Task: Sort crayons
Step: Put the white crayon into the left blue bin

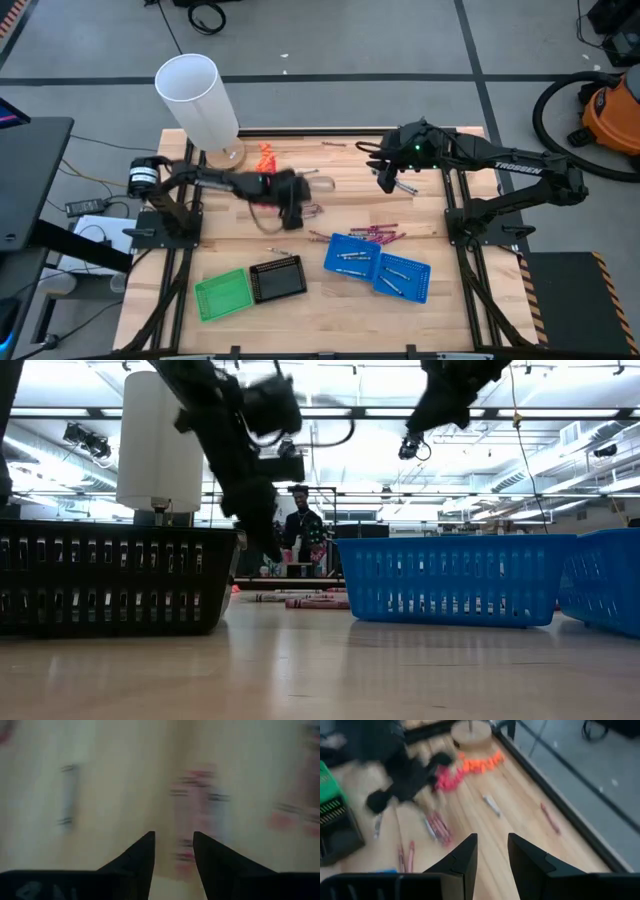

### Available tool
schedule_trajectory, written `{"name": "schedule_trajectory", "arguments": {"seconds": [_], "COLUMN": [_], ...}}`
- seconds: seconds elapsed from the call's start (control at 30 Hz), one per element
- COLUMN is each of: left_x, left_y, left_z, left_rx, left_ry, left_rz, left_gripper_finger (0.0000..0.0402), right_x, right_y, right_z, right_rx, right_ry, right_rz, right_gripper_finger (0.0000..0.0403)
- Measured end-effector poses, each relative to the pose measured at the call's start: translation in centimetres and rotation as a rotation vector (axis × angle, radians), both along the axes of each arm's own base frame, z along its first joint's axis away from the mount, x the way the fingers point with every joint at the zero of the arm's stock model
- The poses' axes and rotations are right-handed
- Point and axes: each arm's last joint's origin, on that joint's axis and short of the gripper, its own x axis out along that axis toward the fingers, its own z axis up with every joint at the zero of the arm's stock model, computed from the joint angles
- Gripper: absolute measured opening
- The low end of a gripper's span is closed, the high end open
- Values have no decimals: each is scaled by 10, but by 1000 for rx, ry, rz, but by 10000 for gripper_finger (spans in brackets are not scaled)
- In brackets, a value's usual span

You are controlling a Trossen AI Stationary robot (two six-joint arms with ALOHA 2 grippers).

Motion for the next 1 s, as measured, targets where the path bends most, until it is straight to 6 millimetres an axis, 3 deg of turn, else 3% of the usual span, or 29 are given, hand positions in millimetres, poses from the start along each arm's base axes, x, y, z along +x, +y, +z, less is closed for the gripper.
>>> {"name": "schedule_trajectory", "arguments": {"seconds": [0.1,0.27,0.43,0.6,1.0], "left_x": [-2,-2,-5,-4,0], "left_y": [29,70,99,110,112], "left_z": [2,3,-9,-16,-37], "left_rx": [6,-2,-32,-66,-59], "left_ry": [-43,-157,-172,-210,-159], "left_rz": [61,16,63,57,-33], "left_gripper_finger": [143,143,143,143,143], "right_x": [-7,-5,-4,0,5], "right_y": [4,9,12,14,14], "right_z": [-4,-4,-4,-11,-26], "right_rx": [33,36,34,23,77], "right_ry": [58,59,48,27,-35], "right_rz": [-8,30,-10,-15,-44], "right_gripper_finger": [116,116,116,116,116]}}
